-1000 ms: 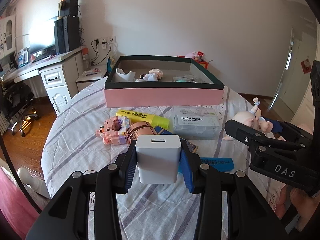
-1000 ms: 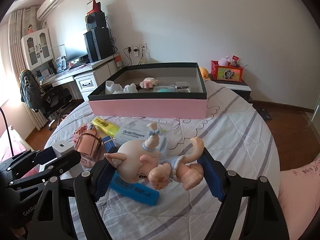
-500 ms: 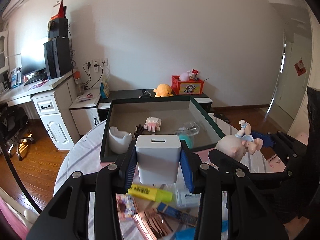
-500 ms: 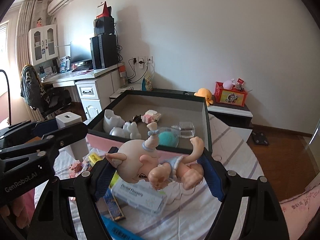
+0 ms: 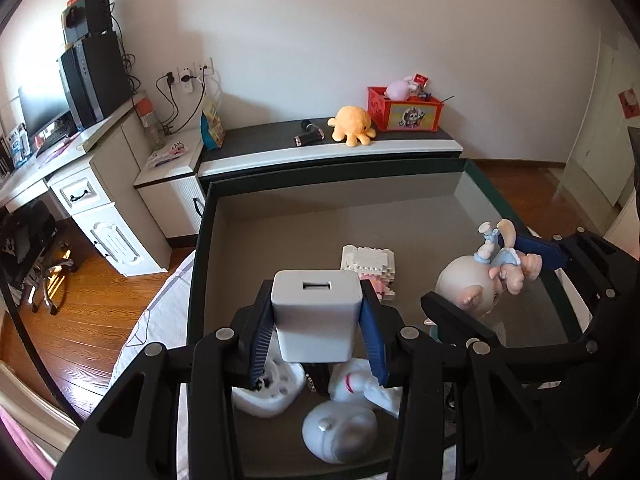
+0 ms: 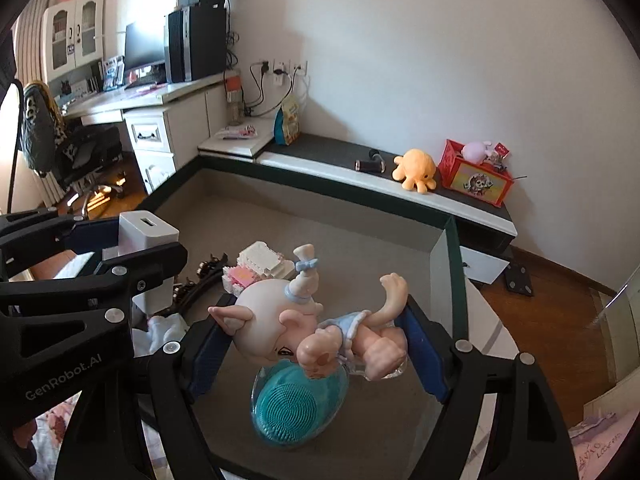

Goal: Organize rigid objects

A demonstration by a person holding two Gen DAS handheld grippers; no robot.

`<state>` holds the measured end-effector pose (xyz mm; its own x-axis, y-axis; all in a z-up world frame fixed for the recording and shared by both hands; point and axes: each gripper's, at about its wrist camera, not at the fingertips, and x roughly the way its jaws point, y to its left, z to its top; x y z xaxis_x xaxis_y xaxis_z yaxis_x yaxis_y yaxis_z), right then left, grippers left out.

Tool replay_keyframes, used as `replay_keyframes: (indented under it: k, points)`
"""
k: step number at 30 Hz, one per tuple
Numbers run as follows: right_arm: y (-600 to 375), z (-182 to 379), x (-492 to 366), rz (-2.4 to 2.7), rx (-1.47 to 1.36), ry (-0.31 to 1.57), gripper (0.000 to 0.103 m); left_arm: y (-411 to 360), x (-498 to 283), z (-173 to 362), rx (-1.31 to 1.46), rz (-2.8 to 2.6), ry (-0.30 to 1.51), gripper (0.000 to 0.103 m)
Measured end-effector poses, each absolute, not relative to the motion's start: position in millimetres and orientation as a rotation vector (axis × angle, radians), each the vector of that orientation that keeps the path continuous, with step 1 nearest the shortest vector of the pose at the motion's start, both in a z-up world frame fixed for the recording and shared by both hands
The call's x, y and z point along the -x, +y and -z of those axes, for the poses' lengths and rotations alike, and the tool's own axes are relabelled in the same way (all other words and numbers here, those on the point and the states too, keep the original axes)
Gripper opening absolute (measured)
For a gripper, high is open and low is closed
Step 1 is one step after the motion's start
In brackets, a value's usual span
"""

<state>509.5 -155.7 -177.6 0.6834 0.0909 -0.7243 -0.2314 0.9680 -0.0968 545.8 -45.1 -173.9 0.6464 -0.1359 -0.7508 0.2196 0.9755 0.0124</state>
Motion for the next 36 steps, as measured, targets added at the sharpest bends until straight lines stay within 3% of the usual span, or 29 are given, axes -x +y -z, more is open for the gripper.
replay_keyframes:
  k: [7, 9, 11, 16, 21, 22, 23, 36]
  points:
    - [-157.6, 195.0, -525.7, -0.172, 0.192, 0.834, 0.082, -44.0, -553.5, 183.5, -0.081, 0.19, 0.845, 0.044]
    - [-159.7, 193.8, -525.3, -0.176, 0.183, 0.834, 0.082, -41.6, -547.6, 179.7, -0.067, 0.181, 0.829, 0.059]
    - [-161.2, 187.7, -519.0, -0.156, 0.188, 0.808, 0.085, -35.9, -536.4, 170.1, -0.052, 0.177, 0.785, 0.084]
    - [-170.6, 157.0, -481.0, -0.163, 0.119, 0.722, 0.085, -20.6, -485.7, 133.8, -0.037, 0.14, 0.653, 0.103]
    - [-179.5, 116.6, -416.8, -0.171, 0.068, 0.599, 0.092, -3.4, -413.4, 97.7, -0.032, 0.09, 0.521, 0.103]
    - [-180.7, 109.0, -402.3, -0.176, 0.057, 0.577, 0.101, -0.2, -399.4, 92.9, -0.038, 0.08, 0.504, 0.103]
    - [-182.1, 101.0, -385.1, -0.18, 0.046, 0.55, 0.103, 2.1, -384.1, 87.7, -0.045, 0.067, 0.486, 0.103]
    - [-168.1, 50.9, -204.3, -0.174, 0.011, 0.329, 0.103, 4.3, -204.7, 53.4, -0.073, 0.041, 0.311, 0.103]
